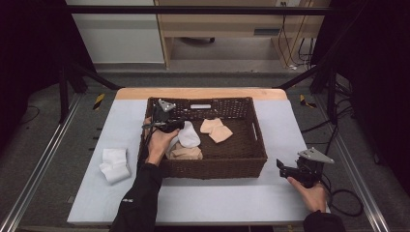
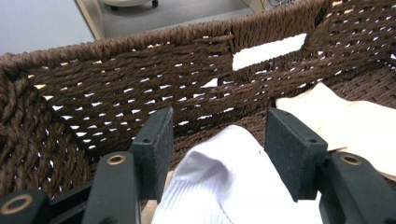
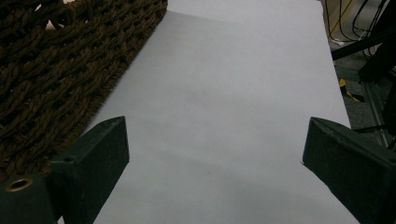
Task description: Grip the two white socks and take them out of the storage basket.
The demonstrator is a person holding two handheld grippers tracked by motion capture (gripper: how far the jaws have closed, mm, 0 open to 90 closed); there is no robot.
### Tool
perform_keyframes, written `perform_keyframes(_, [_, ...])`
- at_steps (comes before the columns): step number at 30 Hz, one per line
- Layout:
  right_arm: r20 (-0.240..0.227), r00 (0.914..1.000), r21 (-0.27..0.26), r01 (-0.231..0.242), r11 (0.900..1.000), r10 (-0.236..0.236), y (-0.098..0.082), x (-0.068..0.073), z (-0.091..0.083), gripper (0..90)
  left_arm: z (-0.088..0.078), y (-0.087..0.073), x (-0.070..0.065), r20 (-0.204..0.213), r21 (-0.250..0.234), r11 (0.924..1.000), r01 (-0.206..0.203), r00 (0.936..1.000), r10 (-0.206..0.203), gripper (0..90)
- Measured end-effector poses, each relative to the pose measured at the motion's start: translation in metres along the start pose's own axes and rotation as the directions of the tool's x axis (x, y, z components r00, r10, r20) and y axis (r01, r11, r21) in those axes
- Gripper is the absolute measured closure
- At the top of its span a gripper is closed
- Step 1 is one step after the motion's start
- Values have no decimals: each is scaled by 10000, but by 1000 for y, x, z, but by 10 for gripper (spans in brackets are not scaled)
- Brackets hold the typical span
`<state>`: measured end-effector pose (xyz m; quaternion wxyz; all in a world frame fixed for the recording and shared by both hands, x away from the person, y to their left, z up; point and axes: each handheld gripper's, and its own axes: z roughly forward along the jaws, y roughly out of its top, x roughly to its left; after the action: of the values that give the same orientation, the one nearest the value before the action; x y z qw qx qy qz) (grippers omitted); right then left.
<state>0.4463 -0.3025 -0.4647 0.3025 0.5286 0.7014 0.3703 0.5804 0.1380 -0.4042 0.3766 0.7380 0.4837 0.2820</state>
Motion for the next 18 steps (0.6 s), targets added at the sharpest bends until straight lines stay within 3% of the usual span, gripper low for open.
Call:
perform_keyframes(8, [-18, 10000, 11, 21, 10000, -21, 0, 0, 0, 74, 9, -6, 2, 80, 659, 9977, -175, 9998, 170, 372])
perform_keyframes(11, [-35, 10000, 13, 21, 10000, -21, 0, 0, 0, 74, 13, -9, 5, 128, 1015, 9948, -47, 9999, 34, 343])
perform_keyframes(14, [-40, 10000, 12, 14, 10000, -14, 0, 0, 0, 74, 19, -13, 7, 355, 1574, 9875, 8, 9993, -65, 305])
perform_keyframes(16, [-29, 10000, 11, 47, 10000, -47, 0, 0, 0, 74, 23, -17, 10, 296, 2060, 9785, -78, 9996, 17, 302])
perform_keyframes(18, [-42, 10000, 37, 48, 10000, -48, 0, 0, 0, 74, 23, -17, 10, 270, 2163, 9763, -69, 9996, 11, 308])
